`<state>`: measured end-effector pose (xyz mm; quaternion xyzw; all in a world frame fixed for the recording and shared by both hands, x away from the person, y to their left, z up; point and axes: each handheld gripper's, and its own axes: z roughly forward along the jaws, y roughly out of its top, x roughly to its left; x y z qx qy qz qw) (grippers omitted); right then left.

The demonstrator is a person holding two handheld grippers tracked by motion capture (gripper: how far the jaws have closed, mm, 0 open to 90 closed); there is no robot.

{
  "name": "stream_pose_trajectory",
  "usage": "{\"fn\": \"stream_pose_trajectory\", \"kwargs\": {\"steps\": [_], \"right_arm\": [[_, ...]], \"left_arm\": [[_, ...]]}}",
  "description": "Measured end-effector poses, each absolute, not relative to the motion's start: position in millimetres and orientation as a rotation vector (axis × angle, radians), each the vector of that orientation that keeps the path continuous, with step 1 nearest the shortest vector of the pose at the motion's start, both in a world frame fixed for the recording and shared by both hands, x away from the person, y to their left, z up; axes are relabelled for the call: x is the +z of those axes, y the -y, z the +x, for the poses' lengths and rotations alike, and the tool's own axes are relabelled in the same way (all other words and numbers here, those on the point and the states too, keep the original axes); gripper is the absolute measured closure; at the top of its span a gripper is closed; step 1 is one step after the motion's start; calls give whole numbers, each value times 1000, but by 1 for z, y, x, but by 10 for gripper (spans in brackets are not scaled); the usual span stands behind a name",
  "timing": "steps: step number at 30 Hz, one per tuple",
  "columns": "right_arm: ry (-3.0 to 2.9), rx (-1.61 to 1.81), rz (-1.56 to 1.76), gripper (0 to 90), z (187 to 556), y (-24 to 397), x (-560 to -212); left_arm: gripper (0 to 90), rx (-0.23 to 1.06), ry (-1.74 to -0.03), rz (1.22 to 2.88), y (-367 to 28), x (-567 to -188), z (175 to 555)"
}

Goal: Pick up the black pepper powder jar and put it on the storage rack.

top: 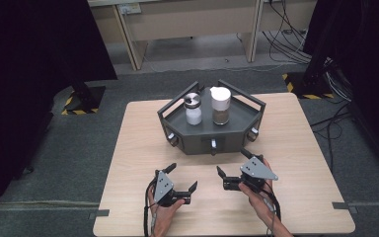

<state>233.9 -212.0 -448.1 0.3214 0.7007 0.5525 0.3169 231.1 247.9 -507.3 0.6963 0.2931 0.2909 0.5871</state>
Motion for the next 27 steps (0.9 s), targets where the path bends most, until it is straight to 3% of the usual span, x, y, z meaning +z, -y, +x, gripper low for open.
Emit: {"fn": "stream_pose_trajectory", "kwargs": {"steps": [27], "right_arm": [[-1885,1441,816,4,222,218,-484]], "left_arm": [[14,676,-699,1616,-250,-509,232]]}}
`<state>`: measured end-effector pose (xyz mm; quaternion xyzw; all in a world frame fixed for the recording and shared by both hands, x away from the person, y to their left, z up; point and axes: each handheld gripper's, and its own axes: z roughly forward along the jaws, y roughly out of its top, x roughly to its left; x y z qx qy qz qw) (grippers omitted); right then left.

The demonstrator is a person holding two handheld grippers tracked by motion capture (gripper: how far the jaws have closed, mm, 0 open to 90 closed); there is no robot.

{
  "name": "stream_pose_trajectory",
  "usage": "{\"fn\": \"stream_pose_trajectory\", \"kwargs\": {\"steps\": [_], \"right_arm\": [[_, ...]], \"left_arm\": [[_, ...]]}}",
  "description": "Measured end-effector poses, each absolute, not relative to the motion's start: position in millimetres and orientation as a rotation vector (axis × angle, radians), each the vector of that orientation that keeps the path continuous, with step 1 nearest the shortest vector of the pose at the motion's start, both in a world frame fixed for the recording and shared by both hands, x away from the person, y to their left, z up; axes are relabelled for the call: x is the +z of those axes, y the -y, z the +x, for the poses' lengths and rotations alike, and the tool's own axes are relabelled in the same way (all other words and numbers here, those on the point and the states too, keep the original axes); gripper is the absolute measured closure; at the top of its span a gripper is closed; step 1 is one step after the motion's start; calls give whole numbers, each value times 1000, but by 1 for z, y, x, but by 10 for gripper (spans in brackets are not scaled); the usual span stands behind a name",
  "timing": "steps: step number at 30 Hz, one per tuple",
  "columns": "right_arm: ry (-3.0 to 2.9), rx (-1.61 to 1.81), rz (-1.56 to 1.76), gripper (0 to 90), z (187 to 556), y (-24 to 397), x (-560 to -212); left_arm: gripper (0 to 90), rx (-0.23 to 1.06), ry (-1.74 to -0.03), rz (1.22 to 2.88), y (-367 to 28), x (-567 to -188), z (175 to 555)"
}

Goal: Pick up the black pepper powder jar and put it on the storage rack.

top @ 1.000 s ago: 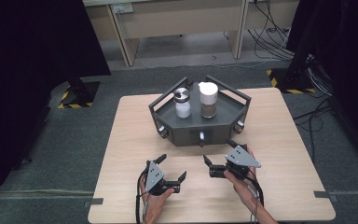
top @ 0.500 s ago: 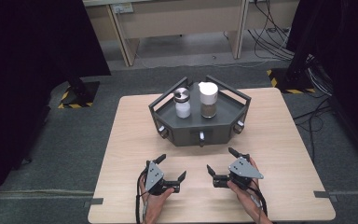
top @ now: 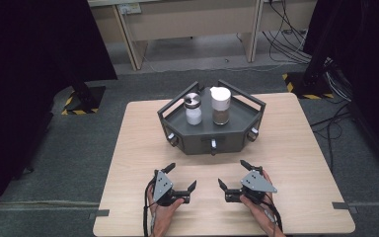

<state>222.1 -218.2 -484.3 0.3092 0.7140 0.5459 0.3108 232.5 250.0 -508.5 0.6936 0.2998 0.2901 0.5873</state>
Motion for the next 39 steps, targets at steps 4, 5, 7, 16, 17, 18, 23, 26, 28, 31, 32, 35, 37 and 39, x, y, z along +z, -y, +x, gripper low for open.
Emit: {"fn": "stream_pose_trajectory", "kwargs": {"steps": [4,5,7,16,17,18,23,26,28,31,32,35,37,39], "right_arm": [[-1887,1440,813,4,222,218,-485],[-1887,1441,815,3,222,218,-485],[-1886,1443,813,4,222,219,-485],[-1885,1449,813,4,223,220,-485],[-1886,1449,811,3,223,220,-485],[-1886,1449,811,3,224,220,-485],[-1883,1451,820,3,224,221,-485],[-1882,1450,820,4,223,222,-485],[-1882,1449,820,4,222,222,-484],[-1880,1450,818,4,222,221,-484],[-1880,1449,817,4,222,221,-484],[-1876,1451,820,4,222,222,-484],[-1874,1454,821,3,222,223,-483],[-1871,1456,826,4,222,223,-483]], "left_arm": [[14,674,-698,1614,-250,-509,232],[13,674,-699,1613,-250,-509,232],[13,673,-705,1609,-250,-509,232],[13,680,-717,1599,-252,-510,228],[13,682,-715,1600,-252,-509,228],[13,683,-715,1600,-252,-509,228],[13,683,-713,1605,-251,-509,228],[13,690,-709,1604,-251,-509,227],[13,690,-709,1602,-251,-509,227],[13,691,-710,1600,-252,-509,226],[13,691,-710,1600,-252,-509,226],[13,694,-710,1602,-251,-509,227],[13,695,-710,1602,-251,-509,227],[13,695,-707,1604,-251,-509,226]]}}
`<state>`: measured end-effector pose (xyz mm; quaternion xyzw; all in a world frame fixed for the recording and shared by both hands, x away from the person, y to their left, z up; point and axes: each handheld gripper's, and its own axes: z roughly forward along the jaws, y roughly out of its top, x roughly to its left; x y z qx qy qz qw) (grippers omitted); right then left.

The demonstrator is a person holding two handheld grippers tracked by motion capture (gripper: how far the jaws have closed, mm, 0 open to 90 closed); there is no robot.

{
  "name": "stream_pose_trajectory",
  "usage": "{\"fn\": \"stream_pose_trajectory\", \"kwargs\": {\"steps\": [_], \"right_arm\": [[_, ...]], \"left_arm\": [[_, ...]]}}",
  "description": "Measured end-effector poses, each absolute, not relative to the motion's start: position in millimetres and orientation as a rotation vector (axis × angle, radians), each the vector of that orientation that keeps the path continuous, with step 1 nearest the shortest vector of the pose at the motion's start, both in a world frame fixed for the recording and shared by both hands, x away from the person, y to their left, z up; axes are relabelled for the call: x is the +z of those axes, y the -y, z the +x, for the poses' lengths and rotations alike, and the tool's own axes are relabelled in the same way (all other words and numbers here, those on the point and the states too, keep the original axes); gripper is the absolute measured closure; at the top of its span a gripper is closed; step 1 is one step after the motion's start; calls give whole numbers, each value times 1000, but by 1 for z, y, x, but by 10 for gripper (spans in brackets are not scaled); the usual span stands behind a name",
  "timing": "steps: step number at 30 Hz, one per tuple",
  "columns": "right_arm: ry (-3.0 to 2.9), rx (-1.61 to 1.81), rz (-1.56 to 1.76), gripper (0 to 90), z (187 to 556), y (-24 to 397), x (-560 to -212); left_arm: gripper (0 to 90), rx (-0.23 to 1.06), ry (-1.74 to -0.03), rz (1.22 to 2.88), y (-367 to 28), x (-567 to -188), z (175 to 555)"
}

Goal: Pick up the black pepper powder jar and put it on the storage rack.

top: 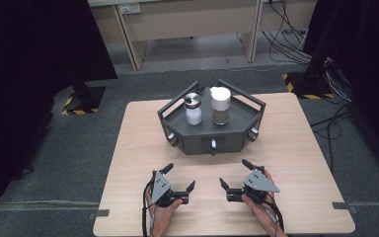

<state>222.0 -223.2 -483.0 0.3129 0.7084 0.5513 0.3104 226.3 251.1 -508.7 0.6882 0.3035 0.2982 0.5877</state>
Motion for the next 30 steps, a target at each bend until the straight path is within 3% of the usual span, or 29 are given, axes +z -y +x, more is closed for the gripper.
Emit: {"fn": "stream_pose_trajectory", "kwargs": {"steps": [30], "right_arm": [[-1857,1454,834,4,220,225,-481]], "left_arm": [[13,697,-709,1602,-251,-509,226]]}}
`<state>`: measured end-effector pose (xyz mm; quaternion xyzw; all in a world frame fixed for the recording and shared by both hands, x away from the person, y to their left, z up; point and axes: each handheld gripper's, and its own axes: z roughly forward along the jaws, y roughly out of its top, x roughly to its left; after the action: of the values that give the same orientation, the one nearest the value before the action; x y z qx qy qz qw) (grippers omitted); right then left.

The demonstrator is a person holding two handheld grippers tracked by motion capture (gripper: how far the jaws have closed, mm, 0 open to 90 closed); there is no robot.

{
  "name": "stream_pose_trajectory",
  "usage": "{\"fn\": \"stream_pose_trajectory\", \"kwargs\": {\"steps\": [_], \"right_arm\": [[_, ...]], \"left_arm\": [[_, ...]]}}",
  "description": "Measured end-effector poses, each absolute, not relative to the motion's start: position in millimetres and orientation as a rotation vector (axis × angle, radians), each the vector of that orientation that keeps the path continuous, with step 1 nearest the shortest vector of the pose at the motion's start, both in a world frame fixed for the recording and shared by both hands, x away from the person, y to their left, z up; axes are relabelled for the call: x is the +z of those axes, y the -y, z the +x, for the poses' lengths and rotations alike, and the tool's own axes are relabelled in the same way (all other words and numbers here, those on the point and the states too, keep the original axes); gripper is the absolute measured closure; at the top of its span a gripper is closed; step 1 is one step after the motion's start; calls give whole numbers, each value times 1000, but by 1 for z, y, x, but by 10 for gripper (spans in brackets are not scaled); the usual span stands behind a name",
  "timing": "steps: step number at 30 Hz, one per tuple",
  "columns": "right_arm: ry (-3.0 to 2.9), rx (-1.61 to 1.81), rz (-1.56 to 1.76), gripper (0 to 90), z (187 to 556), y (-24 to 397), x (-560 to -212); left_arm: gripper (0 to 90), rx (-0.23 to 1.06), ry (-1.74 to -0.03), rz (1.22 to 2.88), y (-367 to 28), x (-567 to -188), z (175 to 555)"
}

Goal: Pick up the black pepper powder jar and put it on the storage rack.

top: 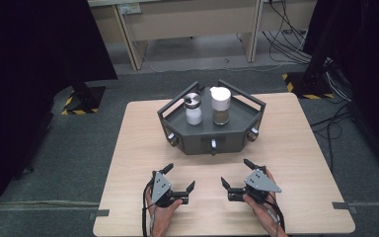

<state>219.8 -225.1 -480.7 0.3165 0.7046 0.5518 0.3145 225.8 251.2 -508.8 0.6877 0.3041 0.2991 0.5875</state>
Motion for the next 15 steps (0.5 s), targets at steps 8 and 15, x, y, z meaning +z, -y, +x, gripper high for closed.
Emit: {"fn": "stream_pose_trajectory", "kwargs": {"steps": [8,15], "right_arm": [[-1857,1456,839,4,220,226,-481],[-1857,1455,837,4,219,225,-481]], "left_arm": [[13,697,-709,1602,-251,-509,226],[13,699,-708,1602,-251,-509,226]]}}
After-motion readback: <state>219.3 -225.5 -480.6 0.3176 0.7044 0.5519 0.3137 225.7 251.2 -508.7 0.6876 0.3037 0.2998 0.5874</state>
